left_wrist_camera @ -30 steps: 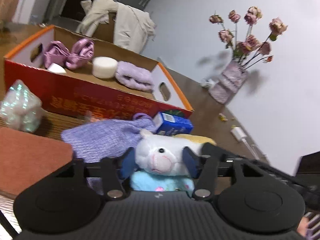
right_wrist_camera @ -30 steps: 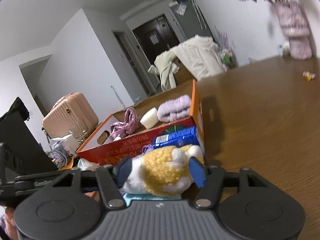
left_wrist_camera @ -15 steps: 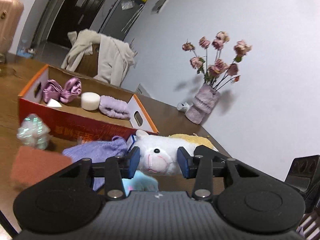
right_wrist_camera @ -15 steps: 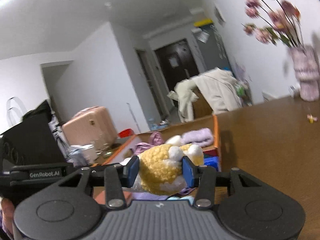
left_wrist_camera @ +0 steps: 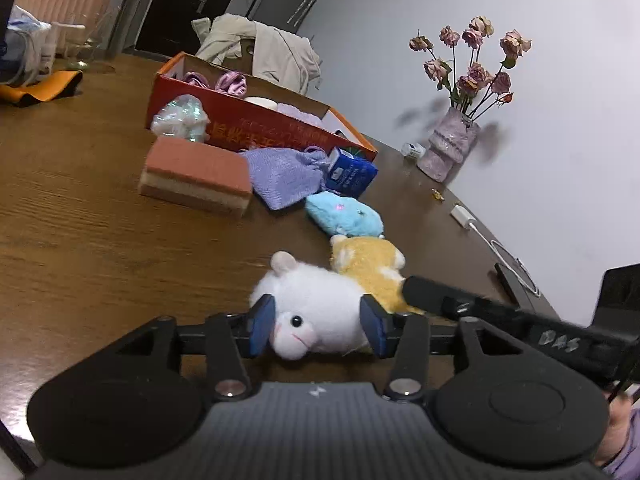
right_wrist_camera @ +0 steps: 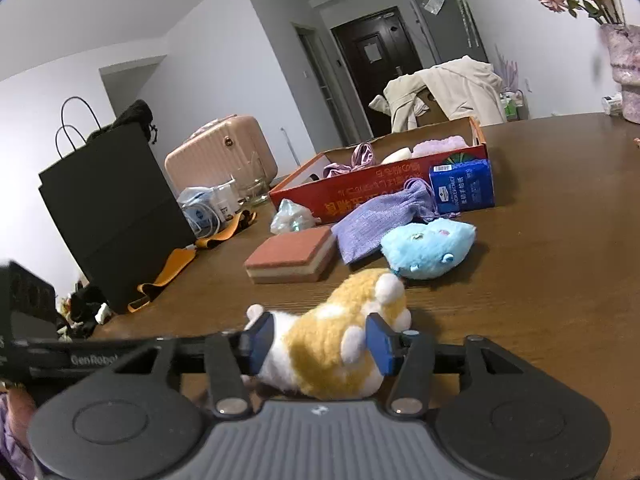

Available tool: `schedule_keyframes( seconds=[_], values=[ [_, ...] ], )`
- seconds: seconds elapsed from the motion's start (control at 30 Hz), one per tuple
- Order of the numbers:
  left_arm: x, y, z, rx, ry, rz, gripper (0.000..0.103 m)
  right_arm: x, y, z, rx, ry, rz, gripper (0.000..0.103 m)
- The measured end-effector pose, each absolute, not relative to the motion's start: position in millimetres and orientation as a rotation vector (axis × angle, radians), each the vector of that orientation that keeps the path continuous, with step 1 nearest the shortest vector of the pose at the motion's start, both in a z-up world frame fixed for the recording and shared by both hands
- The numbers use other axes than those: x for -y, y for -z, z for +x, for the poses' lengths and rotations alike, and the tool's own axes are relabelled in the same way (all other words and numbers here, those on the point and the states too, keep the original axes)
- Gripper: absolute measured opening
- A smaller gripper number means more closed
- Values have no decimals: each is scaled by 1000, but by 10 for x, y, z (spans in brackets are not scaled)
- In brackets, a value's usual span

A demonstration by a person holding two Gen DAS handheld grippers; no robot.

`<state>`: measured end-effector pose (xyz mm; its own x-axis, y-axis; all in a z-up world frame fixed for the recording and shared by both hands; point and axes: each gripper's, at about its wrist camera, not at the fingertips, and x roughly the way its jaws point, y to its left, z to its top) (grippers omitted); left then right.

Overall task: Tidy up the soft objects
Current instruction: 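Lift the white-and-yellow plush with both tools into the box and open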

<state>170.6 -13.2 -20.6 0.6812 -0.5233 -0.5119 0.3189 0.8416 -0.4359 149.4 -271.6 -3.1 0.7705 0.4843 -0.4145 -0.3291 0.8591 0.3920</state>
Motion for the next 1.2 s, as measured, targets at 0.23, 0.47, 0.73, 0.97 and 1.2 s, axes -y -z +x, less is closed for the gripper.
schedule_keyframes(
  seconds=[0.23,0.47,0.73,0.97,1.2],
  values=[
    [75,198,1768,-657,472,-366,70,2715,-25,1509,-545,-391,345,68],
    [85,290,1878,-697,521,-391,49,2614,84,1664,-600,-392,362,66],
    [67,212,1919,-678,570,-431,43,2641,42,1715,-576,-356,360,49],
    [177,-251,2437,-571,630,-434,43,2796,-471,2064,-444,-362,318,49],
    [524,-560,3569,-535,596,-404,43,2991,-834,3171,-410,-344,269,49]
  ],
)
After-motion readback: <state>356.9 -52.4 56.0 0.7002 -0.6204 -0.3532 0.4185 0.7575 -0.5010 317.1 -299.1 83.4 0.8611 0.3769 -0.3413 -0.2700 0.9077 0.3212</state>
